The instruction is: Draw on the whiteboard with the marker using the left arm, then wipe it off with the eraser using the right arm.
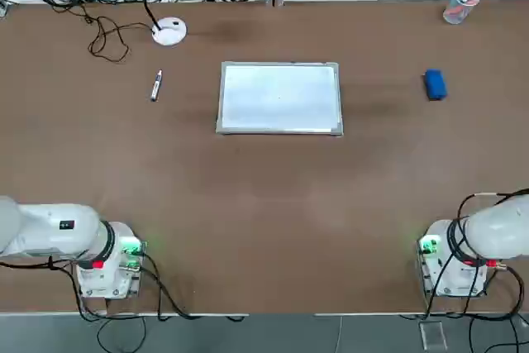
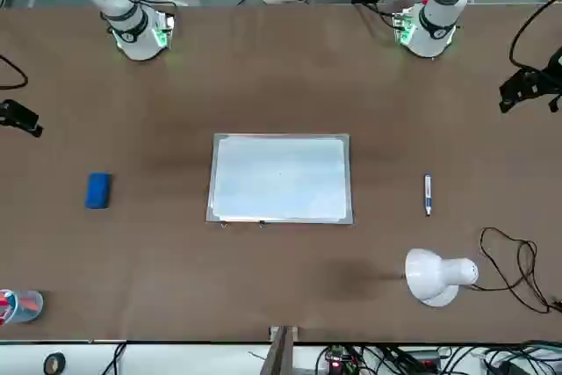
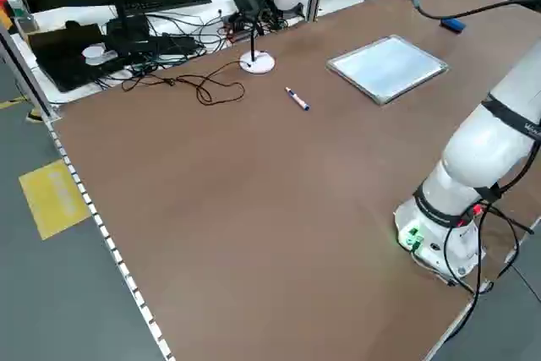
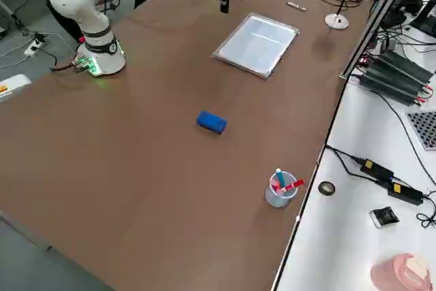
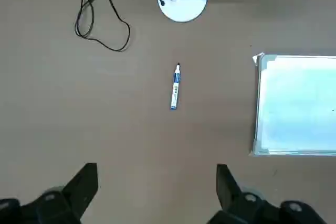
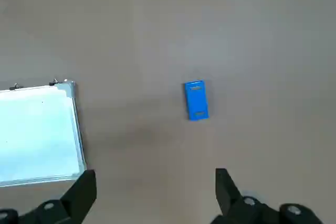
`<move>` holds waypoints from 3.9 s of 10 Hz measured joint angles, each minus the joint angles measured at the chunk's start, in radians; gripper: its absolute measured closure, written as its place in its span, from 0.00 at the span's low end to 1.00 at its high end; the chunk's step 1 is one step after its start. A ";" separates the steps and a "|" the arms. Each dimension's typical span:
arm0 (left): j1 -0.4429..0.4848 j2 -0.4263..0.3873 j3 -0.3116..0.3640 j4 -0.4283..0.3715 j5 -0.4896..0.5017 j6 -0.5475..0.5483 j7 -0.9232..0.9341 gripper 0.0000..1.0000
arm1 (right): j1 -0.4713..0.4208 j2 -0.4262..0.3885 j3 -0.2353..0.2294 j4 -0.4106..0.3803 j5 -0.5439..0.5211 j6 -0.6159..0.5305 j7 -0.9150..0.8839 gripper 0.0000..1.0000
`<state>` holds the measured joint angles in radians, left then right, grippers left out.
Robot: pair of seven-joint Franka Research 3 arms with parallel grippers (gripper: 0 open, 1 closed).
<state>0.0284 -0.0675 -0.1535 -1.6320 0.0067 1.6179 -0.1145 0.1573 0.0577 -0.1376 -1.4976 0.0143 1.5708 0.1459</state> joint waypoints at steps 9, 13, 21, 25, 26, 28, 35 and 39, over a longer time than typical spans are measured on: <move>0.000 0.052 0.000 -0.006 0.000 0.020 0.001 0.00 | -0.001 0.000 -0.003 0.000 -0.007 0.005 0.000 0.00; 0.016 0.090 0.000 -0.163 0.000 0.237 0.000 0.00 | 0.001 0.000 -0.001 0.000 -0.007 0.003 0.000 0.00; 0.023 0.242 -0.003 -0.485 0.038 0.733 -0.002 0.03 | 0.001 -0.001 -0.001 0.000 -0.007 0.003 0.000 0.00; 0.022 0.394 -0.006 -0.506 0.068 0.923 -0.005 0.11 | 0.001 -0.001 -0.001 0.000 -0.008 0.003 0.000 0.00; 0.022 0.428 -0.006 -0.510 0.068 0.959 -0.005 0.11 | 0.001 -0.001 -0.001 0.000 -0.010 0.003 0.000 0.00; 0.021 0.481 -0.007 -0.512 0.069 1.001 -0.005 0.15 | 0.001 -0.001 0.000 0.000 -0.012 0.003 0.000 0.00; 0.020 0.546 -0.008 -0.512 0.104 1.022 -0.005 0.33 | 0.003 -0.001 0.000 0.000 -0.014 0.005 0.000 0.00; 0.020 0.553 -0.008 -0.512 0.105 1.023 -0.005 0.56 | 0.008 -0.001 0.002 0.000 -0.014 0.006 0.000 0.00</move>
<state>0.0488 0.4856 -0.1617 -2.1436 0.1117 2.6404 -0.1200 0.1655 0.0570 -0.1360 -1.4979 -0.0001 1.5769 0.1459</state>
